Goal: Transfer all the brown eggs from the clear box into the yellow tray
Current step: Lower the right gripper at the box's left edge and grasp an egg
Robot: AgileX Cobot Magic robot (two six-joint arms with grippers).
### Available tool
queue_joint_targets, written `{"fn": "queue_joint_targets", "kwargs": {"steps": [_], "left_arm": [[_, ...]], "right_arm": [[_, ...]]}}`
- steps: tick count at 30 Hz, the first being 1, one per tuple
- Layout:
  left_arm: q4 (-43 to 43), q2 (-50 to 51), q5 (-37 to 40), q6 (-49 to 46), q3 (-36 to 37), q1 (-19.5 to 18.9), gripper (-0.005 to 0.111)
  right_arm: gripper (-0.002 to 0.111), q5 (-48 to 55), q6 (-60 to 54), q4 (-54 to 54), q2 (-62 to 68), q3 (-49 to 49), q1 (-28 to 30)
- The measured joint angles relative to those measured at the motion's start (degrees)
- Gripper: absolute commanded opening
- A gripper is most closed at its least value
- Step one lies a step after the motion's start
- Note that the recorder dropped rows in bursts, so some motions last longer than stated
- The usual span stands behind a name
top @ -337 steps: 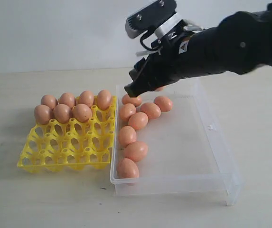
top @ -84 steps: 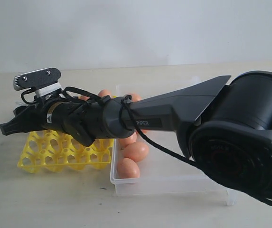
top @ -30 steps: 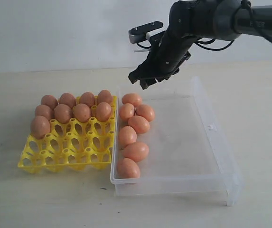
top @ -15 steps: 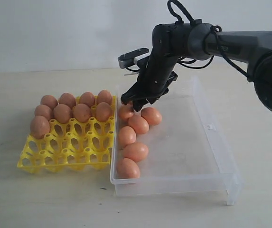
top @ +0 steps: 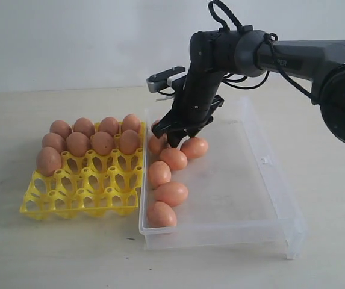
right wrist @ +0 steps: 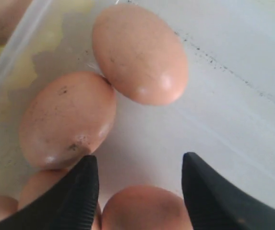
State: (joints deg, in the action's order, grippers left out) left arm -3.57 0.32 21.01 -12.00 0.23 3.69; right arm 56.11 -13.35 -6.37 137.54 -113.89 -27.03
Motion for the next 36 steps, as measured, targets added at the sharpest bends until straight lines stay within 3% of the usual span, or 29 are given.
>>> {"fn": "queue_joint_targets", "kwargs": {"steps": [15, 36], "left_arm": [[0.00, 0.00, 0.00, 0.00, 0.00, 0.00, 0.000], [0.00, 0.00, 0.00, 0.00, 0.00, 0.00, 0.000]], "right_arm": [[0.052, 8.35, 0.78, -0.21, -5.76, -0.11, -0.03], [0.052, 8.75, -2.49, 2.79, -4.94, -0.11, -5.54]]}}
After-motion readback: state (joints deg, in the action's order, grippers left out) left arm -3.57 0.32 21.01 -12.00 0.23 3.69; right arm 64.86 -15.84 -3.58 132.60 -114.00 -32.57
